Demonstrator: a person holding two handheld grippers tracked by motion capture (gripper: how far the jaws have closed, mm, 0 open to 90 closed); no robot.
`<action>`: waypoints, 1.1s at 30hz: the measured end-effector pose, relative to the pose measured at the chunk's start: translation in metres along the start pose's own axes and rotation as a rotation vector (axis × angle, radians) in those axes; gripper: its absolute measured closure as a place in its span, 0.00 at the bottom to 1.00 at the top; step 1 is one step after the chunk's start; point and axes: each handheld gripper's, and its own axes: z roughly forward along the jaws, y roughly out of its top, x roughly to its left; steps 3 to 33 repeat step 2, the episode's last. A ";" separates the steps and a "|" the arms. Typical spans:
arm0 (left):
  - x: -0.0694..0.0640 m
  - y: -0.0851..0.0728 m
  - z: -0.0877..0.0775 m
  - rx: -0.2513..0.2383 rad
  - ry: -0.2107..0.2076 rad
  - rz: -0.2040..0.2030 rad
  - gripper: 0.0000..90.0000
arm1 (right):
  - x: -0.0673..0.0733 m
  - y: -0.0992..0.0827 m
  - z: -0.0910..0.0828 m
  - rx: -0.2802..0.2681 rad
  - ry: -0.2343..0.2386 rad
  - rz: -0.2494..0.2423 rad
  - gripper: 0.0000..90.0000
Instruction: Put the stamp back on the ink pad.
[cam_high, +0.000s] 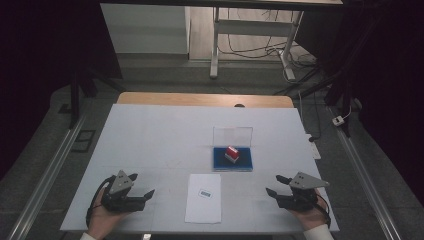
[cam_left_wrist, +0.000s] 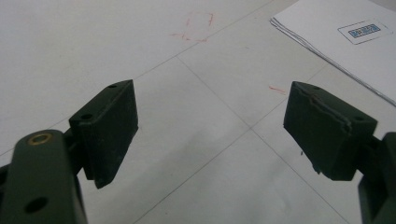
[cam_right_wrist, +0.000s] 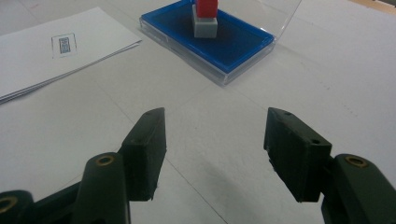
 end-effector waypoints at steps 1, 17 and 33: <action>0.000 0.000 0.000 0.000 0.000 0.000 0.20 | 0.000 0.000 0.000 -0.002 0.000 0.001 0.43; 0.000 0.000 0.000 0.001 0.000 0.000 0.20 | 0.000 0.000 -0.001 -0.005 -0.002 0.002 0.43; 0.000 0.000 0.000 0.001 0.000 0.000 0.20 | 0.000 0.000 -0.001 -0.005 -0.002 0.002 0.43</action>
